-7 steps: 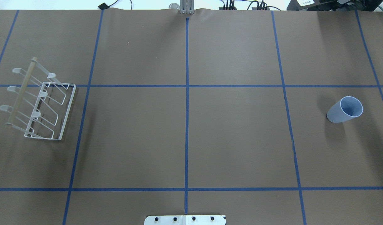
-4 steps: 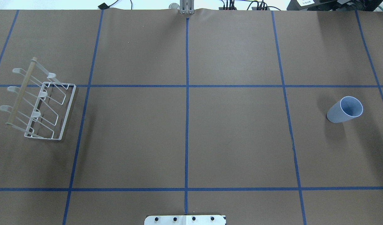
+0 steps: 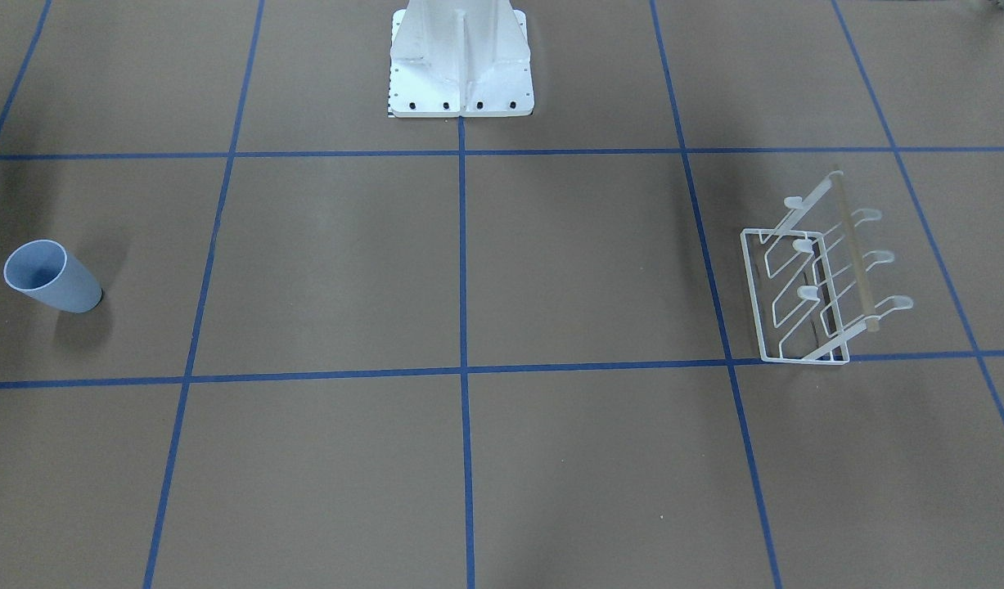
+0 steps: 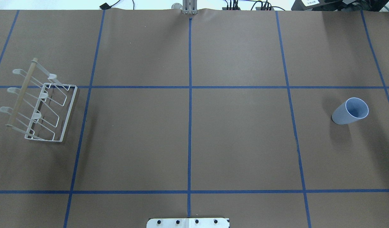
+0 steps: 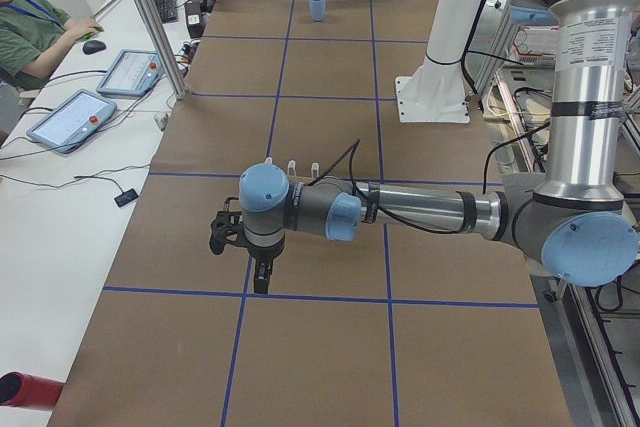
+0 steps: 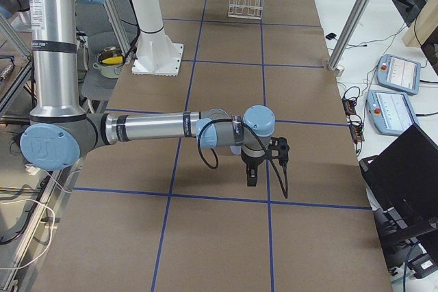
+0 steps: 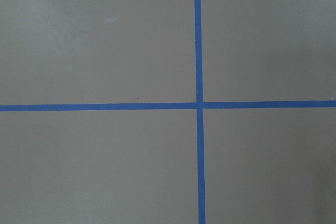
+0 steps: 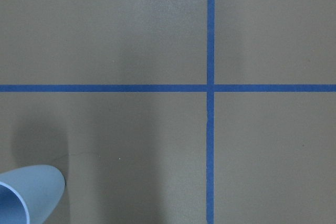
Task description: Hang cup on cup holder
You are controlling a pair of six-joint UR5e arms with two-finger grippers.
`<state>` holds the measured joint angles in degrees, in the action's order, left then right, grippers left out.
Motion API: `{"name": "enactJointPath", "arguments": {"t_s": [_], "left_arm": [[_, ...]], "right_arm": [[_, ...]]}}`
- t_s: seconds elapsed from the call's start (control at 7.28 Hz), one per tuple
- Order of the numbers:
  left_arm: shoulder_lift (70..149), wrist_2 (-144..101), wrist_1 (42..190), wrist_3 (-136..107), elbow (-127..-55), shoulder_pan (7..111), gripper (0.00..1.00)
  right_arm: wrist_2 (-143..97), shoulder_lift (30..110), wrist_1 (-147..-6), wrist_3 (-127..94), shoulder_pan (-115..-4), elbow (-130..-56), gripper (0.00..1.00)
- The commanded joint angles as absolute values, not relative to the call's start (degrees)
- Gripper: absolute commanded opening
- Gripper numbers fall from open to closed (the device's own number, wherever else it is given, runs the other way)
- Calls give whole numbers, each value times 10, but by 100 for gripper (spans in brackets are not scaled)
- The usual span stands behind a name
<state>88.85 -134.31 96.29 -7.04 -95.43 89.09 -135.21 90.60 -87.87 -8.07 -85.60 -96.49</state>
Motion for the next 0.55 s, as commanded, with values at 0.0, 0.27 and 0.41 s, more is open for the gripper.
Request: {"name": "enactJointPath", "arguments": {"t_s": [0.0, 0.27, 0.41], "left_arm": [[891, -1364, 973, -72, -963, 889, 98], [888, -1364, 1009, -74, -962, 887, 98], [890, -1361, 1009, -74, -962, 886, 98]], "right_arm": [[-1349, 866, -880, -79, -855, -980, 100], [-1359, 866, -876, -80, -842, -968, 100], [-1380, 867, -818, -85, -815, -970, 100]]}}
